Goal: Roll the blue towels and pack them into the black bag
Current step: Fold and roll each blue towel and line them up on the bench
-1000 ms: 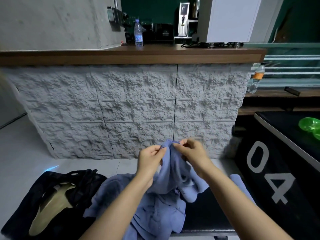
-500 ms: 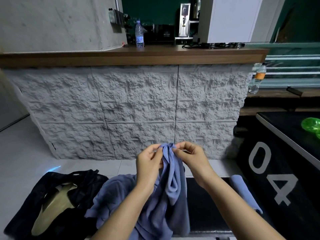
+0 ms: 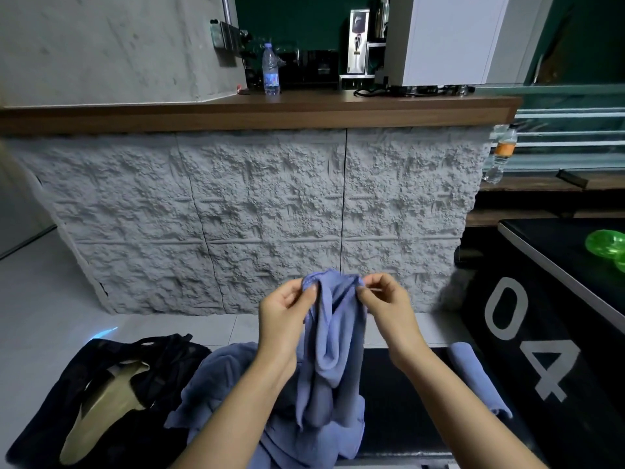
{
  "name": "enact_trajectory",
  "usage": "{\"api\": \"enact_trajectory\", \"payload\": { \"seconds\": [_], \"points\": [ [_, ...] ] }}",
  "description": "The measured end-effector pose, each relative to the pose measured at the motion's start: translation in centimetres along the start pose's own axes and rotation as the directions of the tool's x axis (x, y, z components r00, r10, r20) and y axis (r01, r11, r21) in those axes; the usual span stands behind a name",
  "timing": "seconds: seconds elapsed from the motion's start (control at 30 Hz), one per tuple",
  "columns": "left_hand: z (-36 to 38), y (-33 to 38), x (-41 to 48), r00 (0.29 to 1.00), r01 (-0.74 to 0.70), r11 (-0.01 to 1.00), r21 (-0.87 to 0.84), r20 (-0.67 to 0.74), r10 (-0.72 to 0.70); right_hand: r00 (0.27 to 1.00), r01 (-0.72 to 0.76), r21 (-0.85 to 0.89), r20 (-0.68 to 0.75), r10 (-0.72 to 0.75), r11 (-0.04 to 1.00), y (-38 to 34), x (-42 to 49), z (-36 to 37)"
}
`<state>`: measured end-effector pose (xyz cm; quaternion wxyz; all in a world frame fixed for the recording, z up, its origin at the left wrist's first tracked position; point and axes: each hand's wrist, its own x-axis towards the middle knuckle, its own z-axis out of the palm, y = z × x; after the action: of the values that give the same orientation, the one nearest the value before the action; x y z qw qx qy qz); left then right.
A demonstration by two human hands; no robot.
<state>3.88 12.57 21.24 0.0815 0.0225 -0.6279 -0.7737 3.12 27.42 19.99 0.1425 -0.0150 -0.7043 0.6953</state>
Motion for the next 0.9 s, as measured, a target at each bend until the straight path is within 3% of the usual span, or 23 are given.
{"api": "enact_trajectory", "payload": {
  "seconds": [0.07, 0.17, 0.37, 0.6, 0.7, 0.83, 0.9],
  "points": [
    [-0.1, 0.5, 0.1, 0.994, 0.066, 0.998, -0.012, 0.084, -0.064, 0.987, 0.146, -0.19, -0.042, -0.156, 0.971, -0.2, 0.2, -0.9],
    [0.3, 0.8, 0.0, 0.978, 0.073, 0.997, 0.034, 0.196, -0.078, 0.944, 0.316, -0.154, 0.15, -0.294, 0.936, -1.7, -0.5, -0.3],
    [0.2, 1.0, -0.4, 0.959, 0.093, 0.996, -0.003, 0.27, -0.089, 0.935, 0.311, -0.187, 0.238, -0.264, 0.932, -2.6, -0.2, 0.5],
    [-0.3, 2.0, -0.2, 0.971, 0.057, 0.995, 0.081, 0.226, -0.074, 0.889, 0.451, -0.337, 0.249, -0.384, 0.827, -2.6, -0.4, 0.7],
    [-0.3, 2.3, 0.1, 0.98, 0.097, 0.994, 0.051, 0.171, -0.105, 0.916, 0.394, -0.311, 0.207, -0.343, 0.865, -3.3, -0.5, 0.7],
    [0.1, 2.7, 0.2, 0.986, 0.08, 0.996, 0.046, 0.142, -0.086, 0.935, 0.194, -0.023, 0.306, -0.177, 0.981, -4.9, -1.2, 1.1],
    [0.3, 3.0, -0.1, 0.983, 0.05, 0.997, 0.066, 0.174, -0.061, 0.947, 0.145, 0.023, 0.285, -0.145, 0.989, -5.1, -1.2, 1.4]
  ]
}}
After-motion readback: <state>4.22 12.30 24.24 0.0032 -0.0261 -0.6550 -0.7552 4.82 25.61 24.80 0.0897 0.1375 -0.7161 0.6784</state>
